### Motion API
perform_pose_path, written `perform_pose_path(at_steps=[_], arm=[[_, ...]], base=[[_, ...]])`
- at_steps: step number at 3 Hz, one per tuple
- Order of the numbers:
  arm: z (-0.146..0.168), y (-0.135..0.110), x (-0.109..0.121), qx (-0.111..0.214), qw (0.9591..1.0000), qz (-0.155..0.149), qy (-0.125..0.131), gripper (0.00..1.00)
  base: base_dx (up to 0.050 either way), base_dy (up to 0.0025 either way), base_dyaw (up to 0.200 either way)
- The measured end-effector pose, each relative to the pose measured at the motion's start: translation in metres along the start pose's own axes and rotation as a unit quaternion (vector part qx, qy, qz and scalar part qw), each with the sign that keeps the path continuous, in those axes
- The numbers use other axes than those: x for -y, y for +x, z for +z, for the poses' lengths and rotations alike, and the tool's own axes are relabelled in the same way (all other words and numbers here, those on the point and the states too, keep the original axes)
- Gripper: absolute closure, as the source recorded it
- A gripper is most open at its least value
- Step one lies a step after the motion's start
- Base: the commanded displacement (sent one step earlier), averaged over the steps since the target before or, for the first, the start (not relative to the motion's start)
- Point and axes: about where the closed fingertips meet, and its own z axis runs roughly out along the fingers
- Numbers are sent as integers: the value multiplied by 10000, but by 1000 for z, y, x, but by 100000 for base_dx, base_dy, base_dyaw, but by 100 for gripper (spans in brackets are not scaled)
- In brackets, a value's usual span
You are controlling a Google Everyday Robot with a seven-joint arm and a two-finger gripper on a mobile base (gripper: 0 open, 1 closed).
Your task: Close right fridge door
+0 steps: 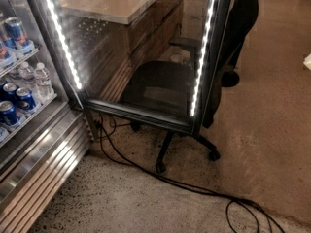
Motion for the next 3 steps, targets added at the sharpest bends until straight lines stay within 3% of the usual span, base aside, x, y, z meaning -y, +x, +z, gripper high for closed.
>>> perform_pose_path(at_steps=[1, 3], arm=[[14, -17, 10, 206, 9996, -31, 187, 100], [20, -20, 15, 274, 9995, 64, 133, 100]], base=[[0, 0, 0], [0, 0, 0]])
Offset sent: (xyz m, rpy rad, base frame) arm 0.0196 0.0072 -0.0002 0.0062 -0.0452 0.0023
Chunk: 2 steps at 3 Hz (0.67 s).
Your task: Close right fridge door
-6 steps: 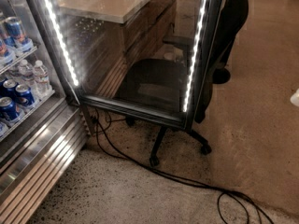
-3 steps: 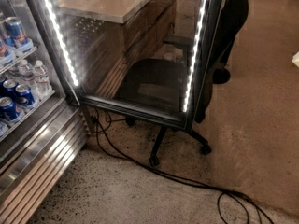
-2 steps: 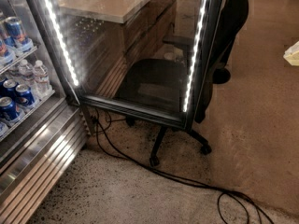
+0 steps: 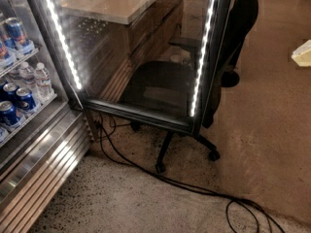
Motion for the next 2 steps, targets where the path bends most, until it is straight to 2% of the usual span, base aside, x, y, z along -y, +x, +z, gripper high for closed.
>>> perform_pose_path(at_steps=[2], arm=[[30, -19, 26, 57, 9997, 207, 72, 100]], base=[[0, 0, 0]])
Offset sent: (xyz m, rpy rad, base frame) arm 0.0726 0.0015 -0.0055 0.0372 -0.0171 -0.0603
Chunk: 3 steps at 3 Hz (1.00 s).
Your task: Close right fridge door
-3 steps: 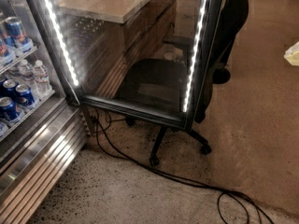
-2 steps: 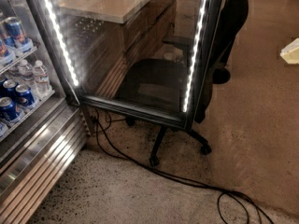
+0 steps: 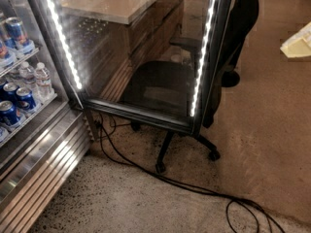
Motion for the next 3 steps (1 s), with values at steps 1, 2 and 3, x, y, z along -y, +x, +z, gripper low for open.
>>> perform_pose_path(at_steps=[1, 2, 3], arm=[[22, -15, 9, 108, 9999, 10, -54, 100], [55, -41, 14, 431, 9989, -51, -173, 100], [55, -41, 14, 431, 9989, -51, -172, 100]], base=[[0, 0, 0], [0, 0, 0], [0, 0, 0]])
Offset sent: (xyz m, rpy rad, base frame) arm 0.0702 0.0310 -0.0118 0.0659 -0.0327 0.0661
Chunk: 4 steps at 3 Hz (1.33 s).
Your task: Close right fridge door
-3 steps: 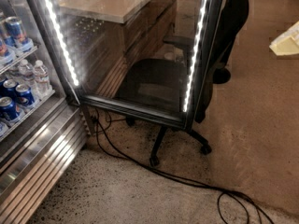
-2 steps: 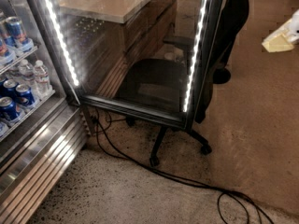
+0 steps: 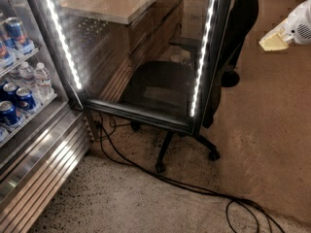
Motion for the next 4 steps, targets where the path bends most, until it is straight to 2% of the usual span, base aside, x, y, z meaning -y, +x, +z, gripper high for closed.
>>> perform_pose_path(at_steps=[2, 3, 4], arm=[[30, -1, 36, 213, 9988, 371, 228, 100], [49, -10, 52, 321, 9981, 458, 273, 100], [65, -31, 61, 500, 9974, 436, 273, 100]], base=[[0, 0, 0], [0, 0, 0], [0, 0, 0]])
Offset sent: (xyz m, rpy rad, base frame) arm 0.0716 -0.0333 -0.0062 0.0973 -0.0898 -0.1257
